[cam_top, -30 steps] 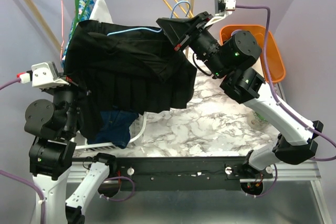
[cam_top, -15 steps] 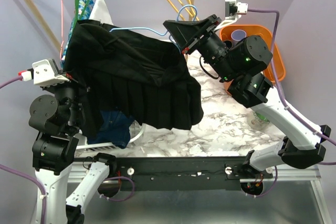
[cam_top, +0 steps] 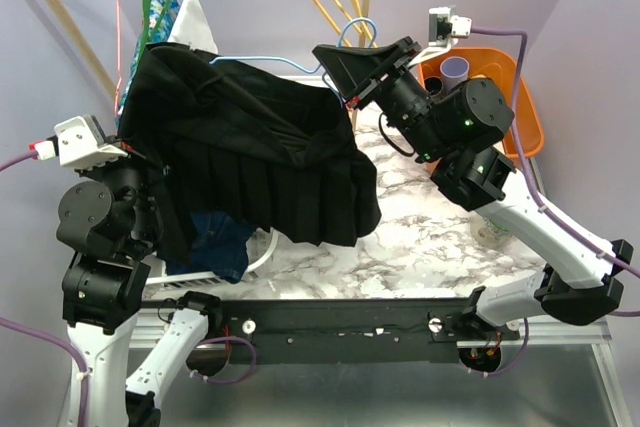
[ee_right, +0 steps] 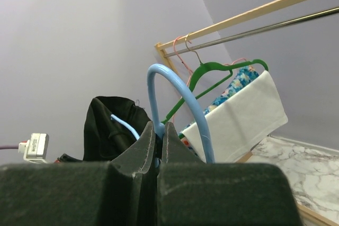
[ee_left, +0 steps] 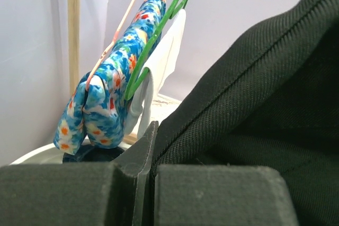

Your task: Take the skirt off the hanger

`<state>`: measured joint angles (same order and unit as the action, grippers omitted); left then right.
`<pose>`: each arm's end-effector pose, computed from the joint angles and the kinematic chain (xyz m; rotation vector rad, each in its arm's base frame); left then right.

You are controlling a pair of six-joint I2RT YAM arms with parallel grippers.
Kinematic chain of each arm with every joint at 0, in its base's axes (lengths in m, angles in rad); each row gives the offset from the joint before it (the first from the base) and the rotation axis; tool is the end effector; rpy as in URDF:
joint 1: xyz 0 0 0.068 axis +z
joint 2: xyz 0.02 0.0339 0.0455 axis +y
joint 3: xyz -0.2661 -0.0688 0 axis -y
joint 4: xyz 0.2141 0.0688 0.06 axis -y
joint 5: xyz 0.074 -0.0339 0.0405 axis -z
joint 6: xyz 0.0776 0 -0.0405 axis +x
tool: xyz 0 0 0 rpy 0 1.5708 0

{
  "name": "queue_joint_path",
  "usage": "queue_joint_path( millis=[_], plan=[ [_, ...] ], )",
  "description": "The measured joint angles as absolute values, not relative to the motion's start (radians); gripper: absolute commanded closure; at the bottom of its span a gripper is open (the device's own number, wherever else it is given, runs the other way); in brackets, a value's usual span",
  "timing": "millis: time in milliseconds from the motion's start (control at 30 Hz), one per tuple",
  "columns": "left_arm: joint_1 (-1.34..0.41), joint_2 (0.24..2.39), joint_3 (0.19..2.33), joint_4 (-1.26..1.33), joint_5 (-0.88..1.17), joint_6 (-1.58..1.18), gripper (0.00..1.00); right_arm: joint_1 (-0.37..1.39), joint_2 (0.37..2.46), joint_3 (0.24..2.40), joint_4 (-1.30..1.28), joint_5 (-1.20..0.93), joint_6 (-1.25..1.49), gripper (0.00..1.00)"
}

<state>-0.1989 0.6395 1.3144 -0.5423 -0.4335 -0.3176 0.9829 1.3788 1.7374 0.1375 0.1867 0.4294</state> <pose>0.0842 0.0163 0.4720 -0.4369 1.3841 -0.1109 0.1677 0.2257 0.5776 -0.1396 1.1489 1.1637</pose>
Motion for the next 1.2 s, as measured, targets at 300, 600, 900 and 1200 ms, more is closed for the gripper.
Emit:
queue_joint_path(
  millis=[300, 600, 900, 1200],
  plan=[
    [-0.205, 0.651, 1.283, -0.566, -0.434, -0.384, 1.0, 0.983, 1.311, 1.624, 0.237, 0.214, 0.436, 0.99],
    [-0.205, 0.661, 1.28, -0.567, -0.435, -0.426, 1.0, 0.983, 1.285, 1.59, 0.275, 0.237, 0.419, 0.99],
    [-0.195, 0.675, 1.267, -0.624, -0.582, -0.405, 1.0, 0.968, 1.196, 1.568, 0.437, 0.349, 0.408, 0.99],
    [-0.197, 0.704, 1.321, -0.554, -0.633, -0.332, 1.0, 0.968, 1.191, 1.584, 0.468, 0.316, 0.411, 0.99]
  ],
)
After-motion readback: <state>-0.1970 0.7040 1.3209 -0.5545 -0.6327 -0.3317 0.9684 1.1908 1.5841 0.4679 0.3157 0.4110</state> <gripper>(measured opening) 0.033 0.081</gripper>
